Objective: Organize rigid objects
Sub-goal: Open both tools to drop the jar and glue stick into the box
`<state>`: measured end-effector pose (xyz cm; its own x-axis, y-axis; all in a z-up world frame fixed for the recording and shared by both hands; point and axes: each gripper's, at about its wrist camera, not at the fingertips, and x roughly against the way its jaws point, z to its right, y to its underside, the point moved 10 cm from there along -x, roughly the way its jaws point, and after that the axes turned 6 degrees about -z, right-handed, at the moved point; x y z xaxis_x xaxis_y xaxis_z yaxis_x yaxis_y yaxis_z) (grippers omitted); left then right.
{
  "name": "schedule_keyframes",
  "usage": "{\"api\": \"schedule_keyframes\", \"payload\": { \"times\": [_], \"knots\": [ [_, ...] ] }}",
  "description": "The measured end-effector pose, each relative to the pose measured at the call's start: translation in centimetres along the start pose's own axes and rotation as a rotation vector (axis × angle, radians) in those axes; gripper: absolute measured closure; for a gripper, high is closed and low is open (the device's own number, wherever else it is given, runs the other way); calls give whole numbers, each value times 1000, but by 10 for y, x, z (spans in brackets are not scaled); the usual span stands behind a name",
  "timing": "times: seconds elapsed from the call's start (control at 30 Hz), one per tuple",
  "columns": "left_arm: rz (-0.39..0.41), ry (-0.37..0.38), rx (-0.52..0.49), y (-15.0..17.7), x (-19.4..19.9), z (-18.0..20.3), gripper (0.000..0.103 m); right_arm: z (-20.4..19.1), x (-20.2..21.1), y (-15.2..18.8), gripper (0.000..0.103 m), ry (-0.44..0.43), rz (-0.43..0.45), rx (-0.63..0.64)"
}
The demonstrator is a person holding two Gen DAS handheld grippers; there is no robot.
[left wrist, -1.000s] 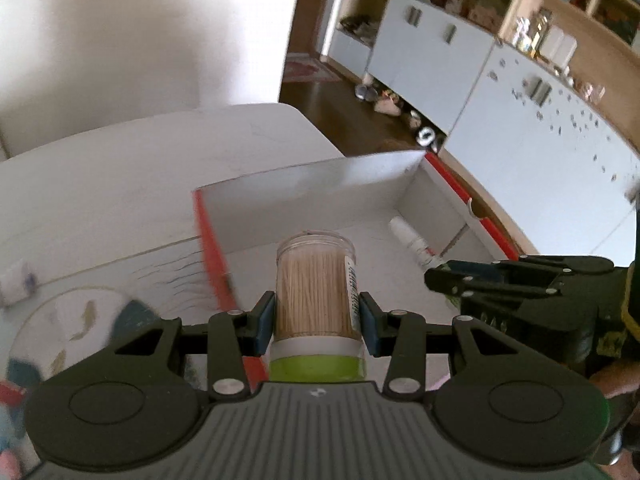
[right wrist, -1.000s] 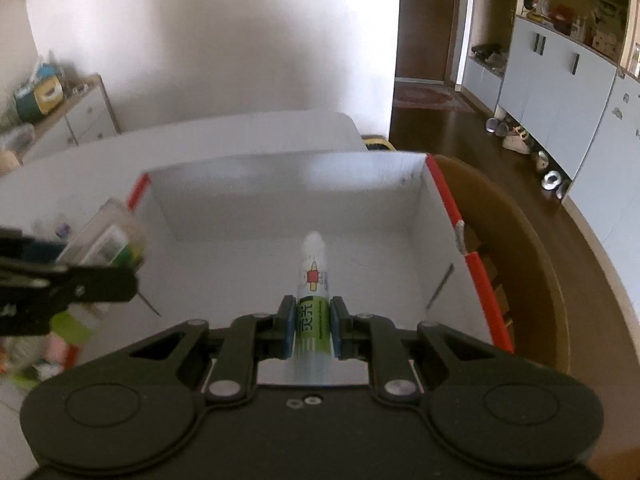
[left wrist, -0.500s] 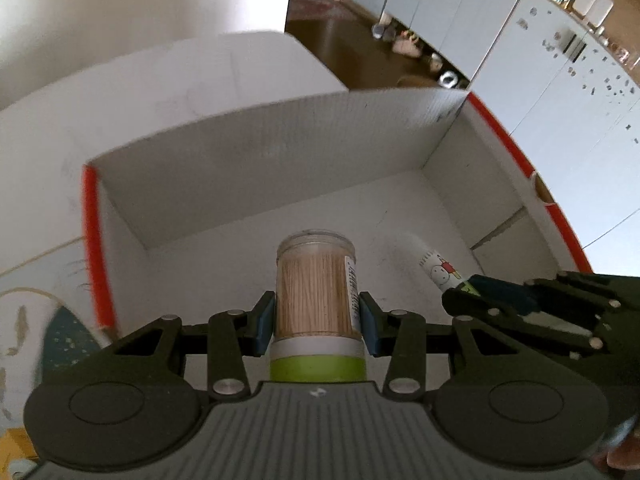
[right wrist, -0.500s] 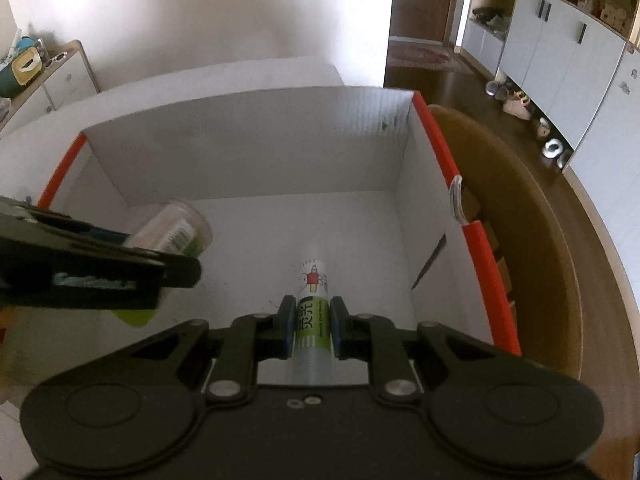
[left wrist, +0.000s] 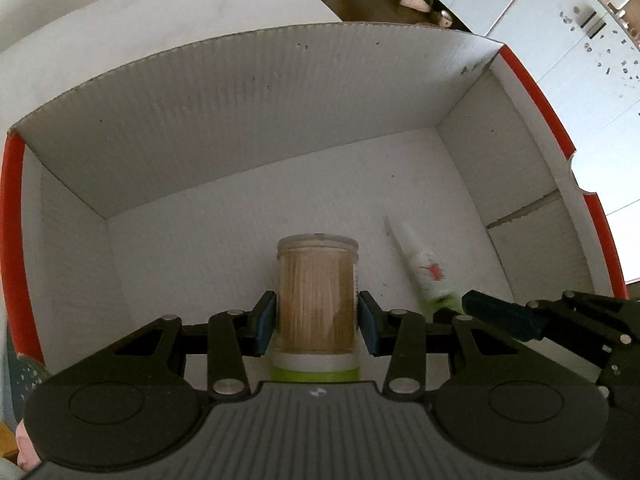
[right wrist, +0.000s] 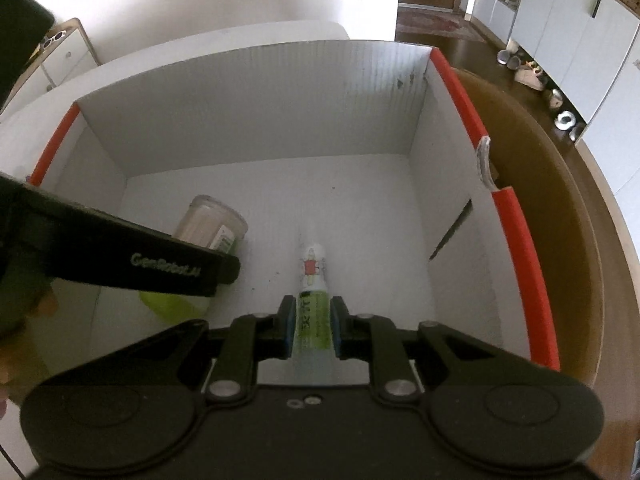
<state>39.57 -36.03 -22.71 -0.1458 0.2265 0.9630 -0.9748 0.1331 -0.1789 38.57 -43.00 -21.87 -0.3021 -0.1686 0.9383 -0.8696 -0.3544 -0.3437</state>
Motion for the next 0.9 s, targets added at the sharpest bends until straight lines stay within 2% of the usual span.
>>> {"api": "schedule_keyframes", "payload": {
  "times": [0.2,0.37,0.67,0.8,0.83,0.9],
  "knots": [
    [19,4,-13,0,6,-1,60,-3,6,5,77,-13,7,17],
    [62,5,-33,0,19,5,60,-4,21,6,72,-37,49,25],
    [177,16,-58,14,66,5,60,-9,60,6,59,-73,140,40],
    [230,15,-50,26,86,0,59,-10,77,5,50,-70,191,46],
    [244,16,-49,29,92,-1,58,-12,81,4,48,-72,202,46],
    [273,24,-48,35,102,-3,45,-13,89,6,45,-78,220,44]
  ]
}}
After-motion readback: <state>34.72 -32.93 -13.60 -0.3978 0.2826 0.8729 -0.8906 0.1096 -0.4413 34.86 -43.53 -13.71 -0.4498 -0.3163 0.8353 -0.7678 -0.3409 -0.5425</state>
